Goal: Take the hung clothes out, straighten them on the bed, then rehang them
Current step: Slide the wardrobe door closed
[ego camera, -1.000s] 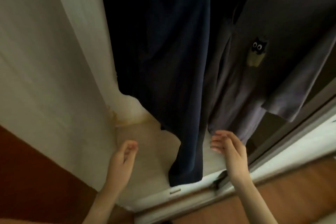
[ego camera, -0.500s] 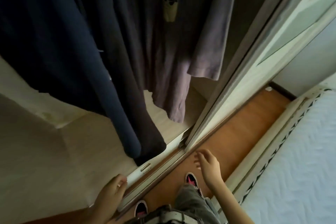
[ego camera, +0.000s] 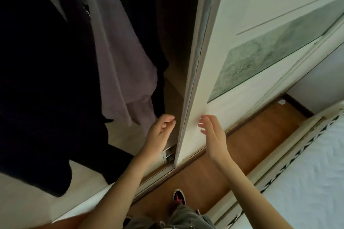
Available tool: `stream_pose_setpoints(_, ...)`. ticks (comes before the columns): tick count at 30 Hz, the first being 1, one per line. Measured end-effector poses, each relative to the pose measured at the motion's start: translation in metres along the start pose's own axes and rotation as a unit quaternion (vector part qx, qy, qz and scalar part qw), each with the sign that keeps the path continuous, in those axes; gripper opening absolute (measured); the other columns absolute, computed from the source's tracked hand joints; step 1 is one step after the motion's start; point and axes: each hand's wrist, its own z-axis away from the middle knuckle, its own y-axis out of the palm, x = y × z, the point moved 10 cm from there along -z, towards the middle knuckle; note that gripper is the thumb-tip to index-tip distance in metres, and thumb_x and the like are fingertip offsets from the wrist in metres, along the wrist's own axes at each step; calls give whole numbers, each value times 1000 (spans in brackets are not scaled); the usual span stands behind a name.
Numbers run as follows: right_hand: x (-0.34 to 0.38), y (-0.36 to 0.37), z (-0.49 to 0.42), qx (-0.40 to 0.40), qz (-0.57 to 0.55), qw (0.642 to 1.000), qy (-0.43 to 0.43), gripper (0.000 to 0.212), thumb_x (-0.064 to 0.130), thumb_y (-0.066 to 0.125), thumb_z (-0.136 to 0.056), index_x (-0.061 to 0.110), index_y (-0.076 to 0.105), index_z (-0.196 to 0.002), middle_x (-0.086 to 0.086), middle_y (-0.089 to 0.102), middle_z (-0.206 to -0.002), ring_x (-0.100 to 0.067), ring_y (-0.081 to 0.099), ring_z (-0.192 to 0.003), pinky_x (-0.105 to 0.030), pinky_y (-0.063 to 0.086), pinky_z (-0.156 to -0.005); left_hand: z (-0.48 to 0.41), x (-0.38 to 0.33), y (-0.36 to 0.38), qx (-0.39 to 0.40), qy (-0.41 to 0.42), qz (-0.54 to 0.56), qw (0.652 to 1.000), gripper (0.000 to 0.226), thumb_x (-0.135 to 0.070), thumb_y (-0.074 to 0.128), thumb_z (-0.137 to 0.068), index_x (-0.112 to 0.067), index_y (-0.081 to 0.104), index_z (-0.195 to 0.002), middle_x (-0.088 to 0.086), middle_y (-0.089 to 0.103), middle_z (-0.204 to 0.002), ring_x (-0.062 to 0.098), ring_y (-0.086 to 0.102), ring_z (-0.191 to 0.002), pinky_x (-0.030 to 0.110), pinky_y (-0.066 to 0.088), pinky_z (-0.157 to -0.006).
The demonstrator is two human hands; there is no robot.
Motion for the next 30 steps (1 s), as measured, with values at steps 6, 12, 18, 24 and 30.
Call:
stream_pose_setpoints(6,23,4,-5,35,50,995,-73,21,32,42,-100,23,54,-85,8,59,-82,-7,55,-78,-22,41,-69,-44,-58,13,-28,8,111,993,32,-7,45,-100,-37,56,-96,-21,63,-93,-20,60,-81,10,44,-80)
stream_pose_setpoints(12,25,12,-5,48,158,977,-132,23,32,38,-102,30,42,-79,6,51,-77,-2,50,-78,-13,32,-64,-26,-39,12,-78,-3,154,985,14,-14,51,-95,-24,60,-91,-10,65,-87,-2,62,-82,20,47,-81)
stream_pose_setpoints(18,25,21,4,65,181,971,-140,24,41,32,-100,28,47,-86,2,56,-81,-5,51,-81,-26,37,-65,0,-29,6,-98,-5,188,977,20,-18,50,-95,-8,66,-96,5,70,-93,19,67,-94,44,51,-95)
stream_pose_setpoints(24,28,51,30,92,198,963,-157,33,50,33,-96,25,54,-95,1,62,-90,-13,58,-89,-36,48,-76,32,-15,-24,-156,-7,214,964,21,-25,51,-91,-25,72,-90,0,72,-94,18,65,-96,47,48,-97)
stream_pose_setpoints(30,40,107,74,144,214,944,-206,33,51,36,-96,23,54,-97,1,63,-89,-17,61,-88,-35,49,-73,91,6,-70,-213,11,228,950,25,-15,42,-101,-15,68,-101,-6,73,-99,6,66,-98,19,50,-84)
